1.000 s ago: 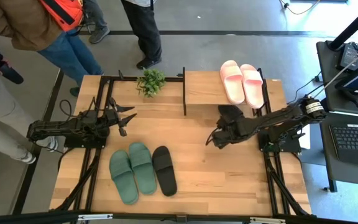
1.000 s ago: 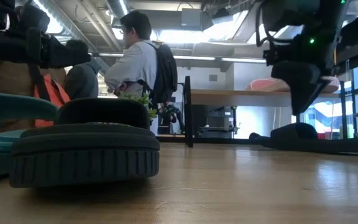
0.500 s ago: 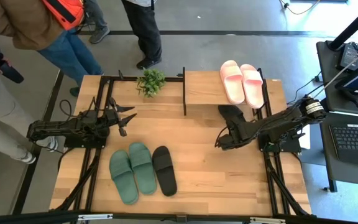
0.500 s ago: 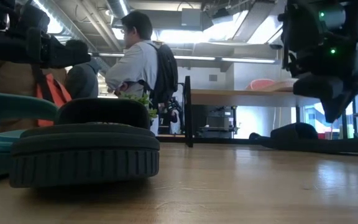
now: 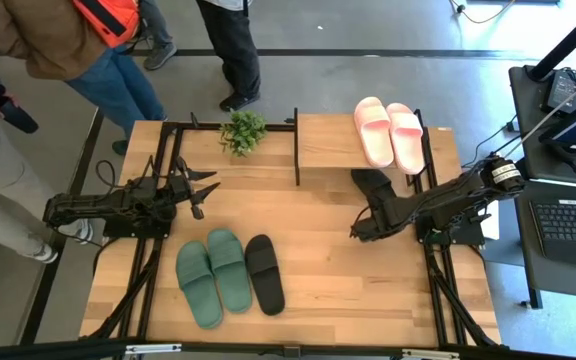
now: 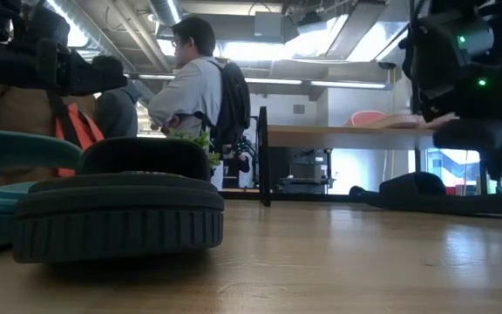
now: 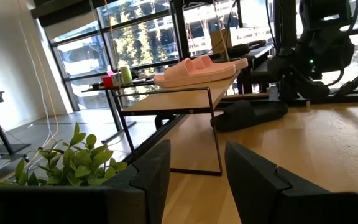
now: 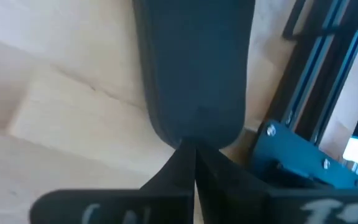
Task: Pick and place slides into the shelf
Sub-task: Put the right black slide under the shelf
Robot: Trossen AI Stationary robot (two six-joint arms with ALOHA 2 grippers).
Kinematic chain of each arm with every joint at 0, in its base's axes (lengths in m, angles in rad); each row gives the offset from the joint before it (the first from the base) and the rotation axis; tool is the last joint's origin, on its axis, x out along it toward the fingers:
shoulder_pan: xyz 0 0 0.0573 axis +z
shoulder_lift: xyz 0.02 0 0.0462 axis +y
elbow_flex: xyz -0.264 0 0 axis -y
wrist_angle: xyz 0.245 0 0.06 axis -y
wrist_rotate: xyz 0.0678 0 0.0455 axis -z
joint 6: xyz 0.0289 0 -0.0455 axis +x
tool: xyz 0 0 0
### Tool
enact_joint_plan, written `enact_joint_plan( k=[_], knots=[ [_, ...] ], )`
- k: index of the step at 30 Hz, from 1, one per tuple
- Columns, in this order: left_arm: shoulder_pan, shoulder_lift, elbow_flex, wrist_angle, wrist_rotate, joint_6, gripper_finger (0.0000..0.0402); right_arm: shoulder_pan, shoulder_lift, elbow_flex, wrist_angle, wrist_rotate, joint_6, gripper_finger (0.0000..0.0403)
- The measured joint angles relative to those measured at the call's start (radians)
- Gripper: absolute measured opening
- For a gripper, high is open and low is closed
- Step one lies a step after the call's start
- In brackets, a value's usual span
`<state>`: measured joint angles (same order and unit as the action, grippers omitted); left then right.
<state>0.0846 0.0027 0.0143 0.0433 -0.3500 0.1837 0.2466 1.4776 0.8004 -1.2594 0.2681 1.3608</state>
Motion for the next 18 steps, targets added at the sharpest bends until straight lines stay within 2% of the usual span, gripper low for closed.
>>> enact_joint_plan(
  k=[6,18],
  knots=[
    [0.000,0.000,0.000,0.000,0.000,0.000,0.0145,0.000,0.000,-0.057,0.041,-0.038,-0.002,0.0006],
    [0.000,0.000,0.000,0.000,0.000,0.000,0.0145,0.000,0.000,-0.070,0.187,-0.060,-0.061,0.0003]
  ],
)
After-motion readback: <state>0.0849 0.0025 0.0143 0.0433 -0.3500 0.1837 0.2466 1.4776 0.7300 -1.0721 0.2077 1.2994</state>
